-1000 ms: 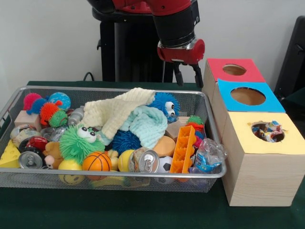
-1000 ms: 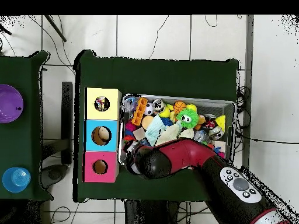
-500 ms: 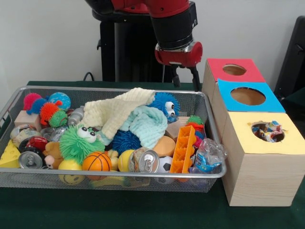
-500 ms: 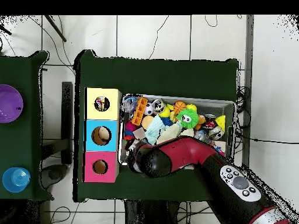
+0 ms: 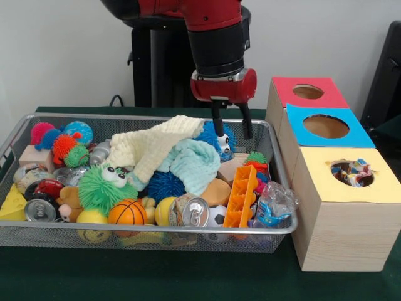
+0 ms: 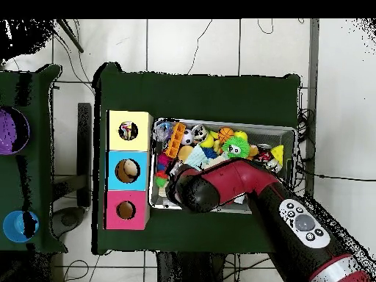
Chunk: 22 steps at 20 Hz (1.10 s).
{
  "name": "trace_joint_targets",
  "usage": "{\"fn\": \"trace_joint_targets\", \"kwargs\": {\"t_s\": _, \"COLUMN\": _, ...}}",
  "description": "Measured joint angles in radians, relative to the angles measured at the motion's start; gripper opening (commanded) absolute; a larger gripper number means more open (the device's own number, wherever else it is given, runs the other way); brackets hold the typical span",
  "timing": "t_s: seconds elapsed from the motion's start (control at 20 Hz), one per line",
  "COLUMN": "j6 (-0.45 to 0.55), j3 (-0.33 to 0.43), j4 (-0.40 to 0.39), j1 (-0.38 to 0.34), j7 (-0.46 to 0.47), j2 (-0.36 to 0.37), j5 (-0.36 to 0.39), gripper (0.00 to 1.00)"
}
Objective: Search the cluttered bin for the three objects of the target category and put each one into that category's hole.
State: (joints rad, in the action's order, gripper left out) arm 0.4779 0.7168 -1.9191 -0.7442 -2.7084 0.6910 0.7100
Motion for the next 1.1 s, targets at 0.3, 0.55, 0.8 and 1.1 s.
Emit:
{"fn": "trace_joint_targets", "kwargs": {"t_s": 0.3, "j6": 0.0, "j3": 0.0, "j4": 0.037, "j1": 0.004, "j7": 0.0, "j2": 0.0, "j5": 0.033, "gripper": 1.0}}
{"fn": "trace_joint_targets", "kwargs": {"t_s": 0.55, "j6": 0.0, "j3": 0.0, "j4": 0.045, "j1": 0.004, "j7": 0.0, "j2": 0.0, "j5": 0.041, "gripper": 1.0}}
{"fn": "trace_joint_targets", "kwargs": {"t_s": 0.8, "j6": 0.0, "j3": 0.0, "j4": 0.046, "j1": 0.004, "j7": 0.0, "j2": 0.0, "j5": 0.041, "gripper": 1.0}}
{"fn": "trace_joint_targets", "kwargs": {"t_s": 1.1, "j6": 0.0, "j3": -0.007, "j4": 0.06, "j1": 0.004, "j7": 0.0, "j2": -0.015, "j5": 0.041, "gripper": 1.0}}
